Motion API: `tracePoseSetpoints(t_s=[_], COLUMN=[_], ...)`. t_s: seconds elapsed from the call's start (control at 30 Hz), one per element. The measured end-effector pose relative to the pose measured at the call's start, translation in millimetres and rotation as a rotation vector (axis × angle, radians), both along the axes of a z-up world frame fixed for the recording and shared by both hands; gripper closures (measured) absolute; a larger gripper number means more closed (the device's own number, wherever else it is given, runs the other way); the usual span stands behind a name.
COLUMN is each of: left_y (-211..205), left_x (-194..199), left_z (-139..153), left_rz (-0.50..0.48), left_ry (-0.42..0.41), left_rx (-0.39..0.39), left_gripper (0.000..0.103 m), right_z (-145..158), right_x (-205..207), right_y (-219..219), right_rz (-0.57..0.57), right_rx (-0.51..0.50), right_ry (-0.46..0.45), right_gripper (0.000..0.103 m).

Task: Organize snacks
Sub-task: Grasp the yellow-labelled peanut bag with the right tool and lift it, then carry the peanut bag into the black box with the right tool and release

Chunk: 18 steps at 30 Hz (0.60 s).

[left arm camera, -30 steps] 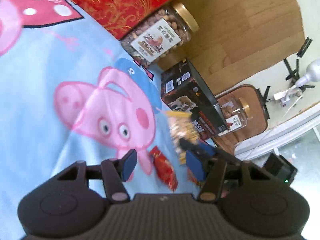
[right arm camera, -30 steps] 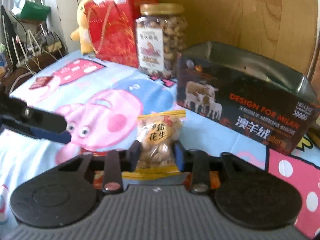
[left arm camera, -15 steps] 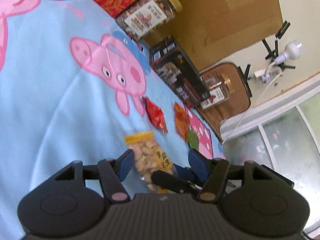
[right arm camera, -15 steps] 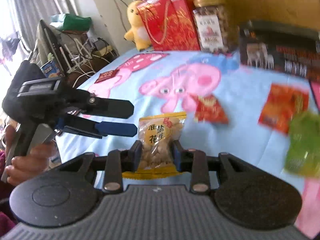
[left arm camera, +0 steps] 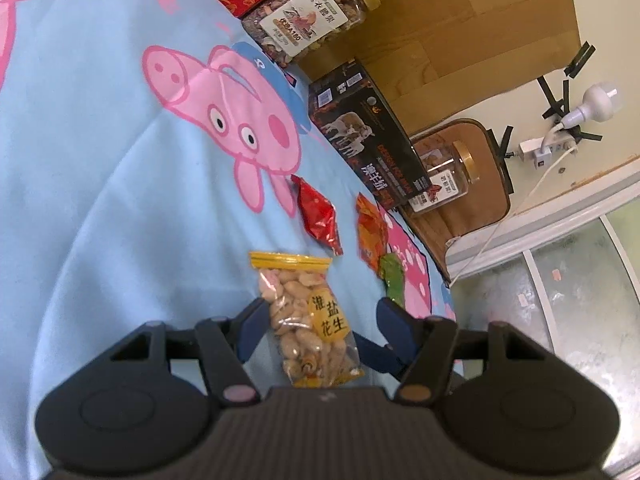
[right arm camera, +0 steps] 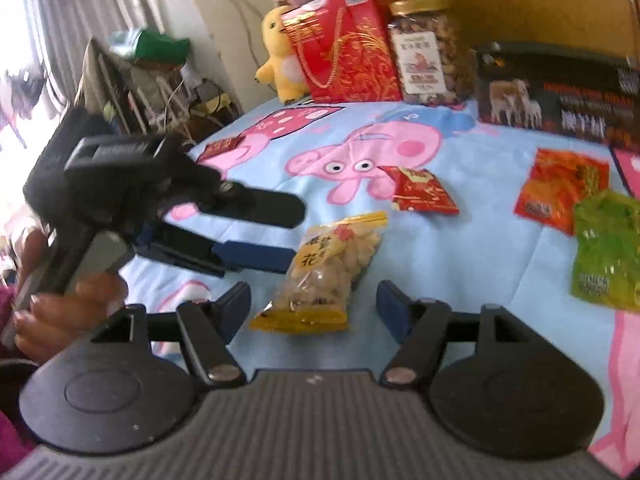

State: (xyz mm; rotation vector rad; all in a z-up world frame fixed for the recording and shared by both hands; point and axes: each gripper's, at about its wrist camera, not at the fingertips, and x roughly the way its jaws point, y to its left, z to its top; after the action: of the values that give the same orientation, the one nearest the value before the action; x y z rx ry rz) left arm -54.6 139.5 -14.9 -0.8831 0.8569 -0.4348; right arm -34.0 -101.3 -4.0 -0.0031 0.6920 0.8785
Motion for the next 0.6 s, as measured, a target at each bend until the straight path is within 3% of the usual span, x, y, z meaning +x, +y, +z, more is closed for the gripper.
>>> tracePoseSetpoints(t_s=[0.17,0.27,0.43,0.6], left_y=[-6.0,-10.2,-20.0,-43.1], left_x=[2.6,6.8,23.9,72.1], left_z=[-1.7,5.2,41.6,86.6], left_rz=[-0.004,-0.017,-0.055,-0.095], left_ry=[-0.009,-0.014,-0.107,-0.209], left_rx=[0.02,0.021,0.05,0.095], left_gripper=[0.059,0.061,0.061,0.061], right_z=[-4.1,-1.9,17.1,46.1], right_x=[-10.3,-14.5,-10.7,21.1], right_y=[14.5,16.2,6.2,-8.7], right_rz=[0.01,0.018,-0.033,-0.11], right_rx=[-0.075,-0.084,-0.044,0.004], right_ry=[-0.106,-0.146,-0.244,-0.339], right_gripper=[0.05,0.06,0.06,0.06])
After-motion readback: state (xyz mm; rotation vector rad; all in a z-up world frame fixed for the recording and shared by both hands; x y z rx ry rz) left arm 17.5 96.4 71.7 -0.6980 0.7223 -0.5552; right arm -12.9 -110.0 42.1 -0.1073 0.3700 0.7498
